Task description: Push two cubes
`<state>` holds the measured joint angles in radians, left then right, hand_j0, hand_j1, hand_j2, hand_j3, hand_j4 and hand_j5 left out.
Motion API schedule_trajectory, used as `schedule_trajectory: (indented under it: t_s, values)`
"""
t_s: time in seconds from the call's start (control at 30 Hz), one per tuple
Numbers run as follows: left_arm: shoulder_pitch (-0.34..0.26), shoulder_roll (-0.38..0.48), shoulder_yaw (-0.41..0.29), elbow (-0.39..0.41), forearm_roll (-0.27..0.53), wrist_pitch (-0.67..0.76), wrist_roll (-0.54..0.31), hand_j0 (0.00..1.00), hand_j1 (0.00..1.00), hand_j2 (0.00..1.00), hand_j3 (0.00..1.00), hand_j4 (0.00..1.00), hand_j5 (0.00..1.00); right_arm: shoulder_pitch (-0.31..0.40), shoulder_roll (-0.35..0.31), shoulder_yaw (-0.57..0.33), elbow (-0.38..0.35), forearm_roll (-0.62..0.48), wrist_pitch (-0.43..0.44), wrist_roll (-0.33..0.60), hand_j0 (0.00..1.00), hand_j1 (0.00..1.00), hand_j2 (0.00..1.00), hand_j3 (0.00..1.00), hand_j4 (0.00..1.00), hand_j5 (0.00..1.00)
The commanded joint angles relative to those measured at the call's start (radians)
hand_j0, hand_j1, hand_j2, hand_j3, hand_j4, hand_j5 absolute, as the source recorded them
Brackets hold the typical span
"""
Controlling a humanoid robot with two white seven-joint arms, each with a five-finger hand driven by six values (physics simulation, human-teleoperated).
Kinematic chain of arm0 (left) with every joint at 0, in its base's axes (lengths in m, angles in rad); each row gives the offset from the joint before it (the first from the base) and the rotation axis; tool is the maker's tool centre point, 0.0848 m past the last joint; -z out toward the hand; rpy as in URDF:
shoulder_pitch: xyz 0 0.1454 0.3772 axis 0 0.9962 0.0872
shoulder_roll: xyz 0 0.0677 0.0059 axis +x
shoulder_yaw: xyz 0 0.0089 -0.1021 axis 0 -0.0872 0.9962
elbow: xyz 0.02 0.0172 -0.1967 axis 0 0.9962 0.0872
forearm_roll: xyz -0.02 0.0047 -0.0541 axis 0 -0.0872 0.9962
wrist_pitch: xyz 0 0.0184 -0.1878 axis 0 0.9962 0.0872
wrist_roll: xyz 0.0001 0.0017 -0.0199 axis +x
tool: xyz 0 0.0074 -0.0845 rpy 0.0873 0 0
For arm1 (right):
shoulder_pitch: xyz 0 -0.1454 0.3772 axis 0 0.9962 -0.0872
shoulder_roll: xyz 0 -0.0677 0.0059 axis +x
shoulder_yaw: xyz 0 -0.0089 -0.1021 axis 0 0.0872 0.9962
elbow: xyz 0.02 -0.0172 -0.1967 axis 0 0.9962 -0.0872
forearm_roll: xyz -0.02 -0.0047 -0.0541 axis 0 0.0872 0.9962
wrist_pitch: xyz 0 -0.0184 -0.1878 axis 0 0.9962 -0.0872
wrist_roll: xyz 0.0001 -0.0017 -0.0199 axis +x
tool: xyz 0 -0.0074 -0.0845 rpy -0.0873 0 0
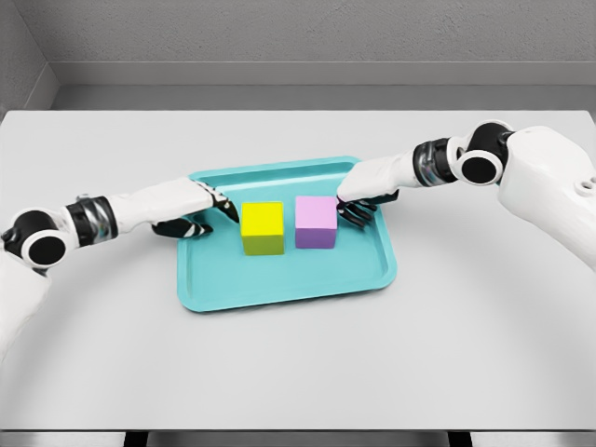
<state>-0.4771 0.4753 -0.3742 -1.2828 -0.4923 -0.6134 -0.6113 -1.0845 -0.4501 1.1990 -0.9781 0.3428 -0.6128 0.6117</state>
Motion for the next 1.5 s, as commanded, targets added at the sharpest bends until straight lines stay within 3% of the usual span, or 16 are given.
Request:
schedule_trajectory:
  t_s: [0.0,0.53,1.03,1.13,1.23,1.3,1.47]
  values:
    - [0.000,0.000,-0.009,-0.012,0.008,0.003,0.000,0.62,0.62,0.62,0.62,0.62,0.62,0.000,0.008,-0.001,0.001,-0.002,0.002,-0.001,0.13,0.13,0.13,0.13,0.13,0.13]
    - [-0.002,-0.026,-0.032,-0.012,0.000,0.003,0.000,0.62,0.62,0.62,0.62,0.62,0.62,0.000,0.022,-0.001,-0.002,-0.001,0.002,-0.001,0.13,0.13,0.13,0.13,0.13,0.13]
    - [0.003,-0.004,-0.020,-0.015,0.057,0.003,0.000,0.63,0.63,0.63,0.63,0.63,0.63,-0.006,0.007,-0.002,0.016,0.018,0.002,-0.001,0.13,0.13,0.13,0.13,0.13,0.13]
    - [0.003,-0.004,-0.020,-0.015,0.057,0.003,0.000,0.59,0.59,0.59,0.59,0.59,0.59,-0.009,0.002,-0.009,0.024,0.021,0.002,-0.001,0.13,0.13,0.13,0.13,0.13,0.13]
    - [0.003,0.003,-0.020,-0.015,0.057,0.003,0.000,0.56,0.56,0.56,0.56,0.56,0.56,-0.043,-0.038,-0.016,0.025,0.019,0.002,-0.001,0.14,0.14,0.14,0.14,0.14,0.14]
    - [0.003,0.009,-0.017,-0.015,0.057,0.003,0.000,0.55,0.55,0.55,0.55,0.55,0.55,-0.041,-0.058,-0.078,0.055,0.021,0.002,-0.001,0.14,0.14,0.14,0.14,0.14,0.14]
    - [-0.005,0.025,-0.017,-0.015,0.070,0.003,0.000,0.55,0.55,0.55,0.55,0.55,0.55,-0.046,-0.127,-0.124,0.068,0.018,0.002,-0.001,0.16,0.16,0.16,0.16,0.16,0.16]
